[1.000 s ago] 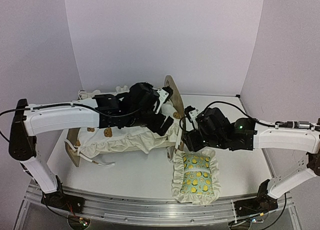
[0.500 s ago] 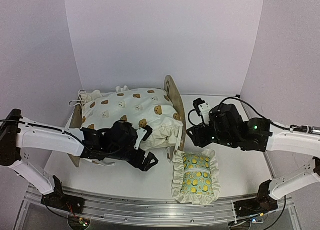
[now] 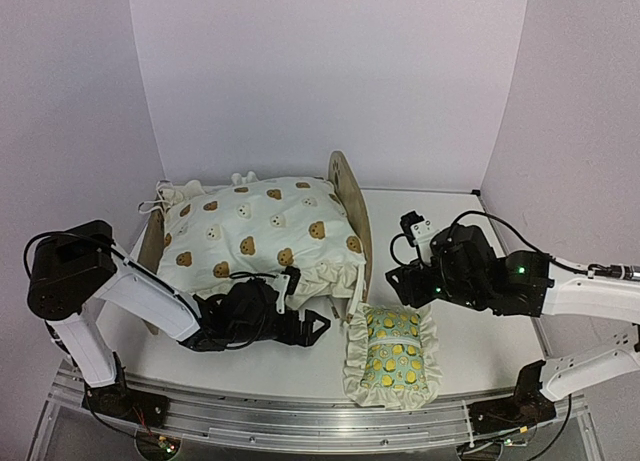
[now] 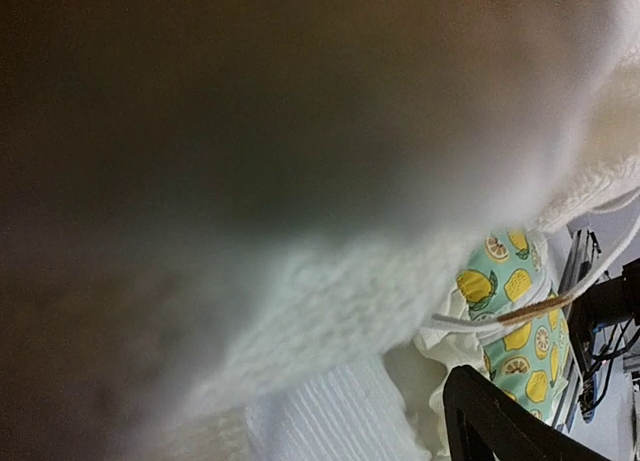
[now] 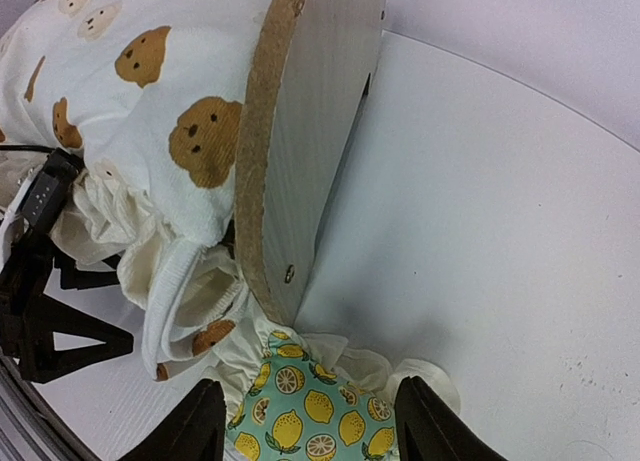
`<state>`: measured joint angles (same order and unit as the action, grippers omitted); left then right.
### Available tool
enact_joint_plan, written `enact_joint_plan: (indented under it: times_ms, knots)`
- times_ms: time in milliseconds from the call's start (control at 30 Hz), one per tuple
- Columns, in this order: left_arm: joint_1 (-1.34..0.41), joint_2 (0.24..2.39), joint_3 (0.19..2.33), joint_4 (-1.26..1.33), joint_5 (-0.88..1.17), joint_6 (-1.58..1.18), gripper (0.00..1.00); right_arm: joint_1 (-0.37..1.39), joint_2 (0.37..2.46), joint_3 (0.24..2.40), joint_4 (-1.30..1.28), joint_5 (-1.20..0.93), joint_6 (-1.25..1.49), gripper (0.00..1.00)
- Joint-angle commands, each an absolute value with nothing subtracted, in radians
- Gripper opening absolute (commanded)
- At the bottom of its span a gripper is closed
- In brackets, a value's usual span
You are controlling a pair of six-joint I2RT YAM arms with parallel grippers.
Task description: Set up the pet bed
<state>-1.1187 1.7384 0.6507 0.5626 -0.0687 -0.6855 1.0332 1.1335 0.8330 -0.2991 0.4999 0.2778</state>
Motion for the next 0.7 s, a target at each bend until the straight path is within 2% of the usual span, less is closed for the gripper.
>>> enact_joint_plan:
  times_ms: [0,367,667]
  knots:
    - [-1.120,1.798,0.681,0.769,-0.110,-0.669,0.95,1.038,1.105,0.806,-0.283,0.471,0.305,0.59]
    - [-1.120,1.853,0.677,0.980,-0.176,-0.539,0.94,1.037,1.056,0.781,-0.283,0.431,0.309,0.57]
    - [-1.120,1.837,0.733,0.950,-0.216,-0.427,0.92,1.037,1.059,0.805,-0.282,0.371,0.290,0.57]
